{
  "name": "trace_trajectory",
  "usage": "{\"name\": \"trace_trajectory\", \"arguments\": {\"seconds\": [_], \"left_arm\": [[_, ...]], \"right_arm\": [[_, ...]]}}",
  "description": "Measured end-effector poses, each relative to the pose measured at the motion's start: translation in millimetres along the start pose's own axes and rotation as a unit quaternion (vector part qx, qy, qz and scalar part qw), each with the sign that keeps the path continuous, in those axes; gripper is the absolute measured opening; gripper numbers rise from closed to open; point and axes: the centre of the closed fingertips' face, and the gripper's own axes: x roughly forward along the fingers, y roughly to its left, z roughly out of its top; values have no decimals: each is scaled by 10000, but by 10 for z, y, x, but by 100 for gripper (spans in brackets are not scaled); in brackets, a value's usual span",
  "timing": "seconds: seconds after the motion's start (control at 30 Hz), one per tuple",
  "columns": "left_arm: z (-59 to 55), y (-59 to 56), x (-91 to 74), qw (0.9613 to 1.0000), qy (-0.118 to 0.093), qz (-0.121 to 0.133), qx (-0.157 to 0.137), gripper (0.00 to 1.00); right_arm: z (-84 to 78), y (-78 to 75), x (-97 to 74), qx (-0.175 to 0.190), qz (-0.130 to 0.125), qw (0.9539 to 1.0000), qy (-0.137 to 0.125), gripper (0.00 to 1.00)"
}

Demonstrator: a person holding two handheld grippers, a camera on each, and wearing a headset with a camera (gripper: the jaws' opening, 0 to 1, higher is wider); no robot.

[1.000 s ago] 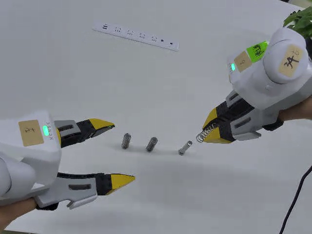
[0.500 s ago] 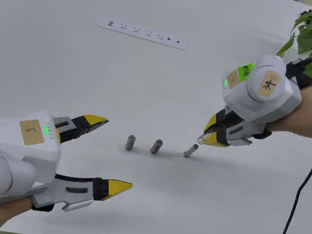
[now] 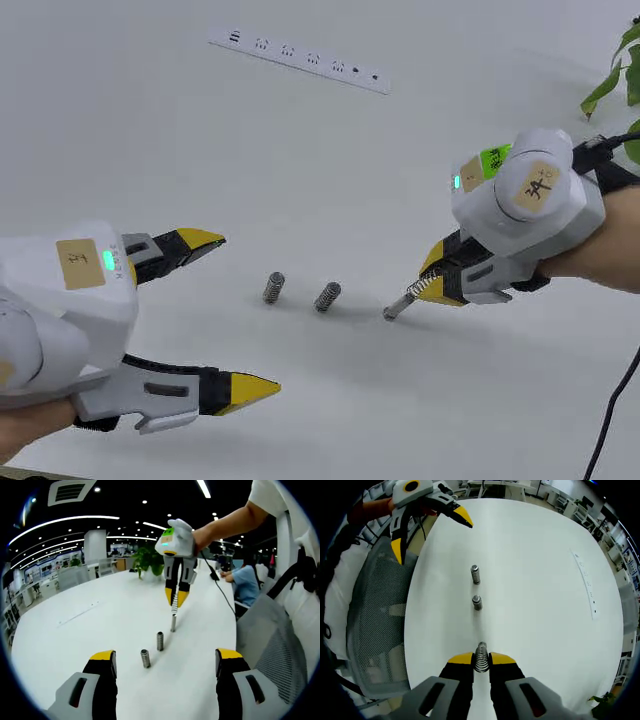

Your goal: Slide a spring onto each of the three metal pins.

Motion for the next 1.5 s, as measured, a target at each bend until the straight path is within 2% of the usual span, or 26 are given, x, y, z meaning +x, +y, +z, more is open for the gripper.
{"name": "trace_trajectory", "arguments": {"seconds": [0.37,0.87,1.5], "left_arm": [[22,-41,17,10000,-17,-29,-59,82],[29,-33,8,9999,-20,-33,-100,82],[-1,-29,34,9999,-2,-48,-151,81]], "right_arm": [[-29,1,60,12,51,10000,44,12],[-30,7,154,21,83,9999,59,12],[-53,2,416,-23,-14,10000,44,12]]}}
